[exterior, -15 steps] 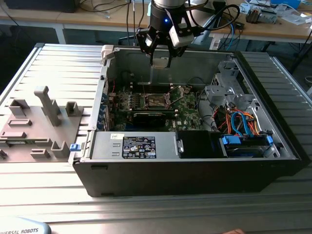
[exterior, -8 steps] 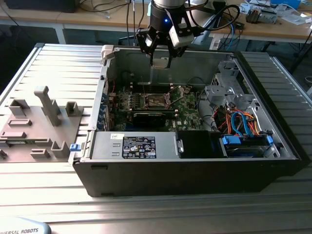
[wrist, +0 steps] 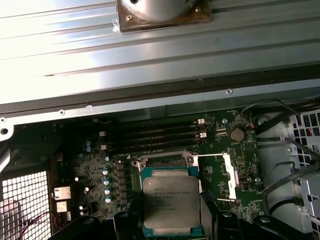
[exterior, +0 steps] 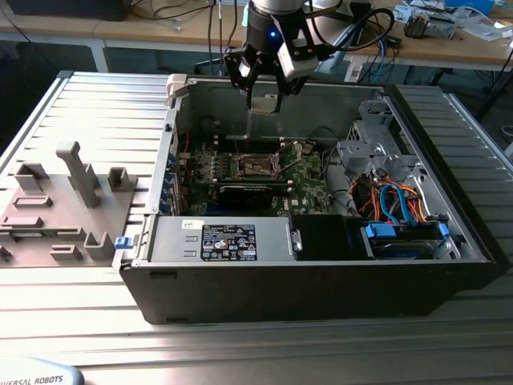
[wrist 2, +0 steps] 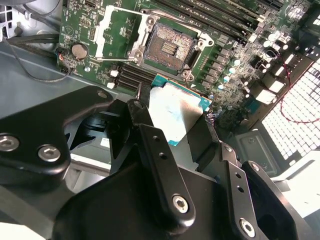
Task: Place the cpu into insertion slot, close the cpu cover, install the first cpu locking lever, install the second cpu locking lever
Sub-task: 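Place the cpu into insertion slot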
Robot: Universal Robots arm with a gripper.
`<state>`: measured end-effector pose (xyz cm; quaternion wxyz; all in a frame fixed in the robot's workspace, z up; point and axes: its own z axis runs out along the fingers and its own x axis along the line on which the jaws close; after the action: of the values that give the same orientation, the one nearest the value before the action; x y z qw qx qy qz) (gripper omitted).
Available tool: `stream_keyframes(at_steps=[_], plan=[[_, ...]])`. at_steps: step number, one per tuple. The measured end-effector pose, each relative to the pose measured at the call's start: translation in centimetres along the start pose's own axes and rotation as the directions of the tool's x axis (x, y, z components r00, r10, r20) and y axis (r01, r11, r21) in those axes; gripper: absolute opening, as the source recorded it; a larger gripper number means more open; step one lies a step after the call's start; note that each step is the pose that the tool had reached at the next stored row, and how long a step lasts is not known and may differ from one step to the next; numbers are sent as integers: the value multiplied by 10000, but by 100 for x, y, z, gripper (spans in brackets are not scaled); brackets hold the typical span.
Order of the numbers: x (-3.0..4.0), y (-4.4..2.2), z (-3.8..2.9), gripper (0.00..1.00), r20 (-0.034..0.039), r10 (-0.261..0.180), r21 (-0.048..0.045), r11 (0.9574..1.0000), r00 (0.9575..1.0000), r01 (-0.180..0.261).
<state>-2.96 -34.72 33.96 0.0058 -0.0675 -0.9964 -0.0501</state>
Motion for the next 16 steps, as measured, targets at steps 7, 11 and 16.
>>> stream_keyframes(at_steps=[7,11,16], plan=[[0,0,3,54,5,33,14,10000,10000,-33],[0,0,5,54,8,50,22,10000,10000,-50],[0,-1,7,54,12,65,42,10000,10000,-66]])
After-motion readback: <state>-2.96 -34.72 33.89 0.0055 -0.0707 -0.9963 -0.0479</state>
